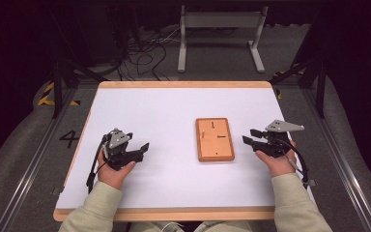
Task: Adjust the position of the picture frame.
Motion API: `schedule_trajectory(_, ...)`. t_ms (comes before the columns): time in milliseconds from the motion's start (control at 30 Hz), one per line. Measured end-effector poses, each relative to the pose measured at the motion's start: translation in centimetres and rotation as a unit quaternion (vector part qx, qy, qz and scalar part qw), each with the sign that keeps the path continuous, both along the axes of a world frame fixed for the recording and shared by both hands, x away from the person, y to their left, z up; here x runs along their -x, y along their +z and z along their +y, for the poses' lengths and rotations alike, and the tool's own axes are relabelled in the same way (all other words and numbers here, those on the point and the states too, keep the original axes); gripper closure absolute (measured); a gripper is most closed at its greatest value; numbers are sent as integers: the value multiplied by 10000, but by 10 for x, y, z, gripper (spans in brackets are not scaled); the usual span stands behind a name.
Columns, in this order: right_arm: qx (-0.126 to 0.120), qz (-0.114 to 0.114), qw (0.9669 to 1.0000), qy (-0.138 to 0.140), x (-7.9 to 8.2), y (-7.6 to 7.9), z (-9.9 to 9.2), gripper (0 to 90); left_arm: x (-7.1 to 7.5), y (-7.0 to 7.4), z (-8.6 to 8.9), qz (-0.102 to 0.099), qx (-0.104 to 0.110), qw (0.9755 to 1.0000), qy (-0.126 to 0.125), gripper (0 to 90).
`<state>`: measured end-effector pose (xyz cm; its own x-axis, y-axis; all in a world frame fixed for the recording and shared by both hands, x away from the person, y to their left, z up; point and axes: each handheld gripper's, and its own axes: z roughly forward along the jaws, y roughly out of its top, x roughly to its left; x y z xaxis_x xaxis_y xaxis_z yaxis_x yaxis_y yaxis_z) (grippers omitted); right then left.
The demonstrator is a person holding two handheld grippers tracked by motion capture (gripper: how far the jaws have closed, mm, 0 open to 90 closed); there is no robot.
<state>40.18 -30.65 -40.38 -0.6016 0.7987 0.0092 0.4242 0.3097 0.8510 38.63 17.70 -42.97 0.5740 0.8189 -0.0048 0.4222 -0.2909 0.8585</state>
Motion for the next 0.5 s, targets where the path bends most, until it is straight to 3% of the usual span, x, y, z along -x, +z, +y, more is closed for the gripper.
schedule_trajectory(500,181,323,9993,-54,-33,19,14,553,3,-2,8,69,29,9999,134,264)
